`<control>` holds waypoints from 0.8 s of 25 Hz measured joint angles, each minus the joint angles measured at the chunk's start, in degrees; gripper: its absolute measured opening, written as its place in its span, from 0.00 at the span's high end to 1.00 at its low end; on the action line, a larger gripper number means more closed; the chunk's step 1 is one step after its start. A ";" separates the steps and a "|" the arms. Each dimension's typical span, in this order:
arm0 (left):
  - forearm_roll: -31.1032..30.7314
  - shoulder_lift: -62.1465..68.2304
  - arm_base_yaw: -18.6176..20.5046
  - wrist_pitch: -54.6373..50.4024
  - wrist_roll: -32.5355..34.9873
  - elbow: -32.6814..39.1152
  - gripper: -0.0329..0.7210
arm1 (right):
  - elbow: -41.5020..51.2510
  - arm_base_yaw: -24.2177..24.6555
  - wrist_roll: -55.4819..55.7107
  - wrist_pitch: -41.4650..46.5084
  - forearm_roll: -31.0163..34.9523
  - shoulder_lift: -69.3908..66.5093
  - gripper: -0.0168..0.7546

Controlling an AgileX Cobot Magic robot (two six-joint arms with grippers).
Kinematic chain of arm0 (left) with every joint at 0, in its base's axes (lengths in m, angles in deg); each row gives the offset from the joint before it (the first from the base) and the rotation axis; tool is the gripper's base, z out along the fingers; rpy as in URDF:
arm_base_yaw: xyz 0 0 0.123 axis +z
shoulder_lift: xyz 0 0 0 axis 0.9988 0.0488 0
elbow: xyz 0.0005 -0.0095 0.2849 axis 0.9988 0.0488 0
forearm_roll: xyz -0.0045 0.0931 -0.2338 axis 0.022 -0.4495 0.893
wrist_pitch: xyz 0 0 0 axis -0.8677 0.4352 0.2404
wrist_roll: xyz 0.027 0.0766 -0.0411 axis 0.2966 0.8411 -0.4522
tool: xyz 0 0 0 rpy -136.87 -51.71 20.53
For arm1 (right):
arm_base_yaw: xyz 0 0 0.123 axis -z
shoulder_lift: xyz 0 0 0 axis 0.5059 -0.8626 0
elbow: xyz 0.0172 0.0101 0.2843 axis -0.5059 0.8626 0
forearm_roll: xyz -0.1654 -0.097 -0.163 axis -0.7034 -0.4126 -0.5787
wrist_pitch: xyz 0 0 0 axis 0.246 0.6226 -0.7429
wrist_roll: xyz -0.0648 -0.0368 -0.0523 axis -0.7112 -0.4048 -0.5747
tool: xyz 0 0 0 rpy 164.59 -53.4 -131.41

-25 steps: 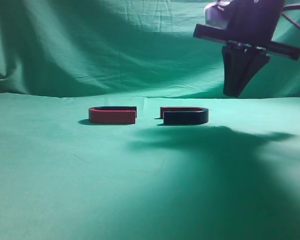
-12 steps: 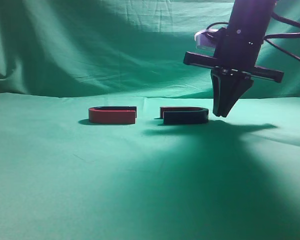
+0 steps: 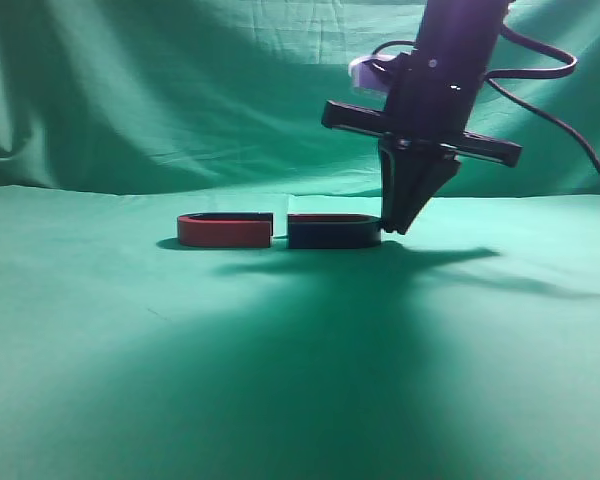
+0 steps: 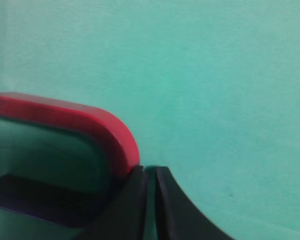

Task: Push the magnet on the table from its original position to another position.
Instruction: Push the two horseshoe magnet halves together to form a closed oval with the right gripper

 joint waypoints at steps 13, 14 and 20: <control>0.00 0.00 0.00 0.00 0.00 0.00 0.46 | -1.99 -1.62 1.78 0.86 -1.05 0.23 0.37; 0.00 0.00 0.00 0.00 0.00 0.00 0.46 | -2.76 -1.62 1.78 2.01 -1.90 0.94 0.37; 0.00 0.00 0.00 0.00 0.00 0.00 0.46 | -5.70 -1.62 1.83 10.45 -5.16 9.85 0.37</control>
